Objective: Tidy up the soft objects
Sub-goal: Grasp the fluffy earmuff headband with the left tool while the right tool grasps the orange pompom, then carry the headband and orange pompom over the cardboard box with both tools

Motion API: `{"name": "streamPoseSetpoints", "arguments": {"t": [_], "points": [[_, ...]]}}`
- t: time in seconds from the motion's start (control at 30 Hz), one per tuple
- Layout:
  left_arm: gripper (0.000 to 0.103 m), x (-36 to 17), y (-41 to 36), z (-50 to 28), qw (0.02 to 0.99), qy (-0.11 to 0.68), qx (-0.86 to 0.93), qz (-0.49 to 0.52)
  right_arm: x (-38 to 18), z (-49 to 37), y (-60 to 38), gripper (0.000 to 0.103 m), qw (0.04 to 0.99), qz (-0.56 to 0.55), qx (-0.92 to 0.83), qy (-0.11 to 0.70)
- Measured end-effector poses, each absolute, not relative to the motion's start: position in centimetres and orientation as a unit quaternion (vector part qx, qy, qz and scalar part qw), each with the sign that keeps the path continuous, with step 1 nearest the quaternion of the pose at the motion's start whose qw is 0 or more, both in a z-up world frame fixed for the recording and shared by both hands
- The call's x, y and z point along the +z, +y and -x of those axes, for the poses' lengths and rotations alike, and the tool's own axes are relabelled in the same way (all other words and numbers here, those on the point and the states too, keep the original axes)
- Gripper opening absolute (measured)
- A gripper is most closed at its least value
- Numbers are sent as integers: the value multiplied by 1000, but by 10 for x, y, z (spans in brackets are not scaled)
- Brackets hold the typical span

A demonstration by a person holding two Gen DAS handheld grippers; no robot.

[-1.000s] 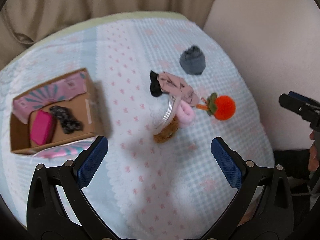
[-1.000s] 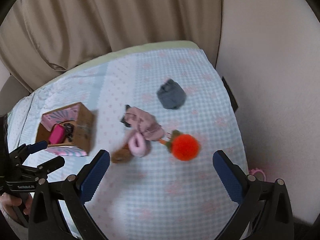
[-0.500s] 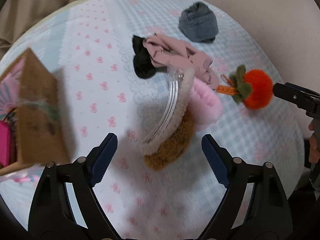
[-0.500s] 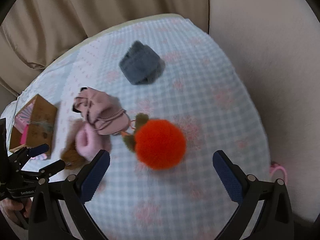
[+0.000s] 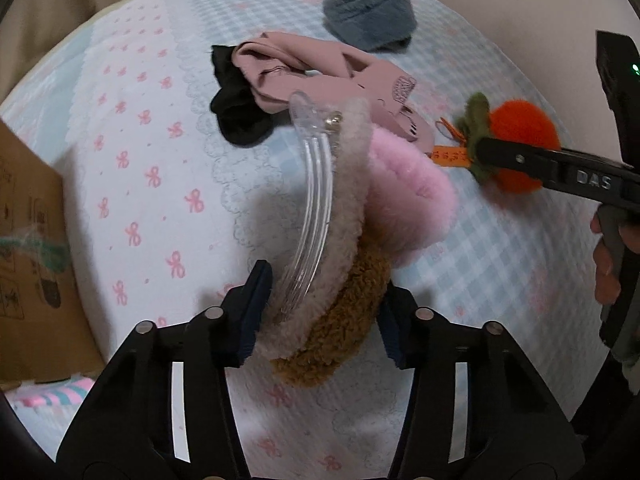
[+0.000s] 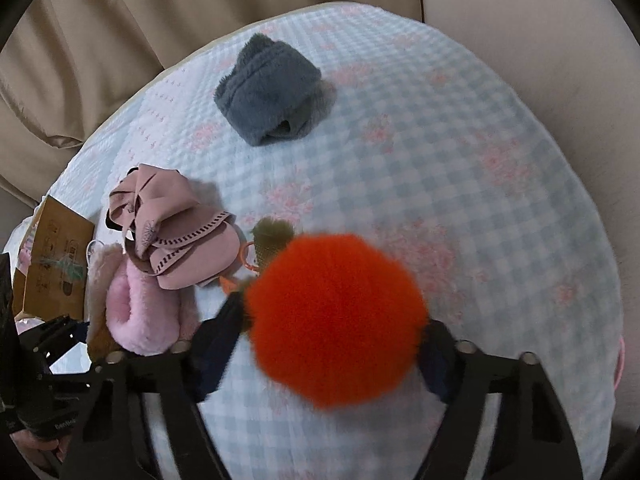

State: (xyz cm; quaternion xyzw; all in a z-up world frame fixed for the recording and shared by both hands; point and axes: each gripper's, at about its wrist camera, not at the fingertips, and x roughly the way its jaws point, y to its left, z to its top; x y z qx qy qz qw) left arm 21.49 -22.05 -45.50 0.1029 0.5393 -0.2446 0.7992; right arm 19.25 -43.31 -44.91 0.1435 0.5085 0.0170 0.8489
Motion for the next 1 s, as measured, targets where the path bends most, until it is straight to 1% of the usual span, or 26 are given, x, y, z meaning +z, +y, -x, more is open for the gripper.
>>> {"name": "streamPoseSetpoints", "arguments": {"t": [0.03,0.1,0.2,0.43,0.6,0.83,1.0], "points": [[43,-455,-220,-216,798,540,-247,-101,-450,-194,-432,60,850,-140,16,508],[41,-454,-220,-217,797,542,-246,-97,-450,-195,-431,47,852,-134,15,506],[39,-452,-218,-219,798,543,-245,-89,-450,-196,-432,39,851,-134,10,509],[38,-433,-211,-221,810,531,-241,-68,-441,-192,-432,37,854,-142,3,501],[38,-414,-212,-221,817,520,-239,-66,-423,-188,-435,37,860,-147,1,488],[38,-364,-205,-209,831,504,-231,-47,-382,-179,-434,37,870,-143,7,472],[38,-317,-197,-199,843,492,-216,-27,-338,-170,-431,36,878,-137,13,458]]}}
